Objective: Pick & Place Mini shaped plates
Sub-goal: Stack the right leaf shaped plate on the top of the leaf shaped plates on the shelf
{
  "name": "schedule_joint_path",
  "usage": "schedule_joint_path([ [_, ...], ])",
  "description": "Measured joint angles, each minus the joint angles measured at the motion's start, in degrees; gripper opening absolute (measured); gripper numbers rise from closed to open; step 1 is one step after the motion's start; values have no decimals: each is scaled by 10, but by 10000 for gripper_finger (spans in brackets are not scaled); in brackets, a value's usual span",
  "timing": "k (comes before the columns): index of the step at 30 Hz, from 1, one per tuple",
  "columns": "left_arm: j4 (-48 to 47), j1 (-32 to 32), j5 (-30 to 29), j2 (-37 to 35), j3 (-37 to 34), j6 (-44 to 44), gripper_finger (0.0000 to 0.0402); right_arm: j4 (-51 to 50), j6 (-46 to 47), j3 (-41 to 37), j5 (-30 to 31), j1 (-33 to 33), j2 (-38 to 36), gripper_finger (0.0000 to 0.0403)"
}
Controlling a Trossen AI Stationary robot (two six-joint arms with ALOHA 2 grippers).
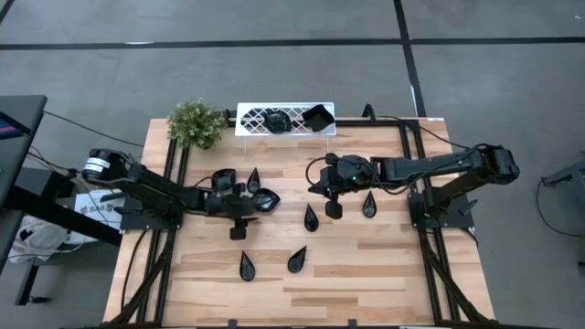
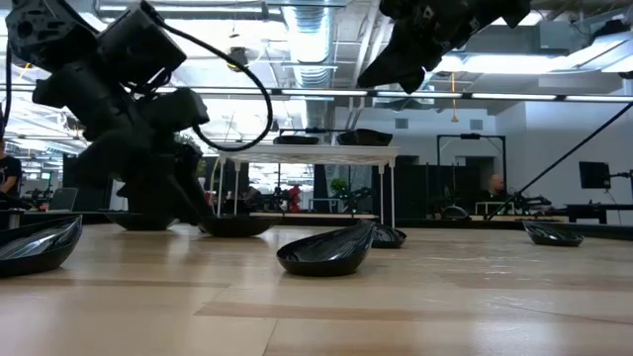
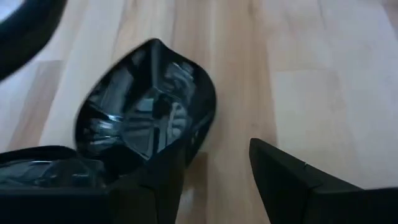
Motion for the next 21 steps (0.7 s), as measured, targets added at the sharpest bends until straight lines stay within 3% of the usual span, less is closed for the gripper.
schedule_joint_path([
  [6,6,-5,-48,-15,1,-1,182,0,0,0,0,0,0,1],
  [16,8,-5,-23,19,1,40,182,0,2,0,0,0,0,1],
  [21,11,-5,-55,24,1,25,182,0,2,0,0,0,0,1],
])
